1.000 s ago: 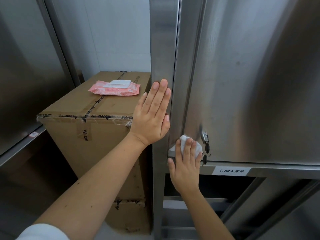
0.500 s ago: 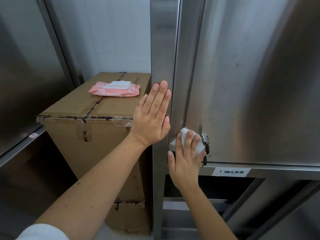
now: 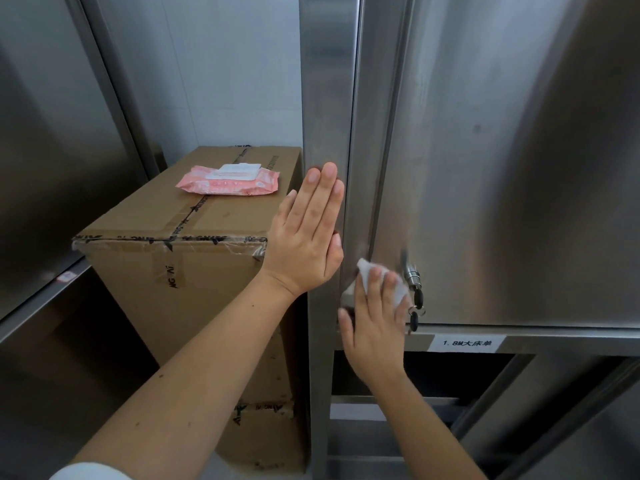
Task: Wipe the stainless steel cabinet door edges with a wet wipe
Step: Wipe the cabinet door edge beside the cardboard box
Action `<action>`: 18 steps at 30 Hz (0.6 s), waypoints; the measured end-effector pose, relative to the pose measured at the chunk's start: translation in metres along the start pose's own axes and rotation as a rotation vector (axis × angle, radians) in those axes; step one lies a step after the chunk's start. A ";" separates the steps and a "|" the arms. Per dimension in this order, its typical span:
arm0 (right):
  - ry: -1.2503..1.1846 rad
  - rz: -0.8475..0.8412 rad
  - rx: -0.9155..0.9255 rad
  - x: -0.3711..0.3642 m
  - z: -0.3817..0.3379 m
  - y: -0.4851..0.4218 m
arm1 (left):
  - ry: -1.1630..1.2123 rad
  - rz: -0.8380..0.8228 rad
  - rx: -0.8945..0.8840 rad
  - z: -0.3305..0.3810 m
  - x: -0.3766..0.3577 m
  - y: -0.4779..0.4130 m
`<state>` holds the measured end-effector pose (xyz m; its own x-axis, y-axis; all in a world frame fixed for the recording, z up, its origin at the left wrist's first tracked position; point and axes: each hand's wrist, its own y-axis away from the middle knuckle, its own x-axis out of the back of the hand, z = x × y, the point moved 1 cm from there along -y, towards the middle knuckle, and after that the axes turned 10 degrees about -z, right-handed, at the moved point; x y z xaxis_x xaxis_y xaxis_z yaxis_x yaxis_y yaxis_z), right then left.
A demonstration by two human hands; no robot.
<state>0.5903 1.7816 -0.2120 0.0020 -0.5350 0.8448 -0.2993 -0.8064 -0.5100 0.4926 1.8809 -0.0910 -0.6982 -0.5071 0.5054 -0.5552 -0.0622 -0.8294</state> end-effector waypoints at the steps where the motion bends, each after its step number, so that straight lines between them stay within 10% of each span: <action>1: -0.015 0.038 -0.007 0.007 -0.003 -0.010 | -0.004 -0.001 0.001 0.000 0.000 0.000; 18: -0.020 -0.079 -0.043 -0.017 -0.001 0.019 | -0.014 0.000 0.005 0.000 -0.001 0.001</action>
<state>0.5833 1.7756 -0.2357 0.0464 -0.4751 0.8787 -0.3379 -0.8353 -0.4338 0.4930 1.8819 -0.0920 -0.6919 -0.5190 0.5020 -0.5530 -0.0661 -0.8305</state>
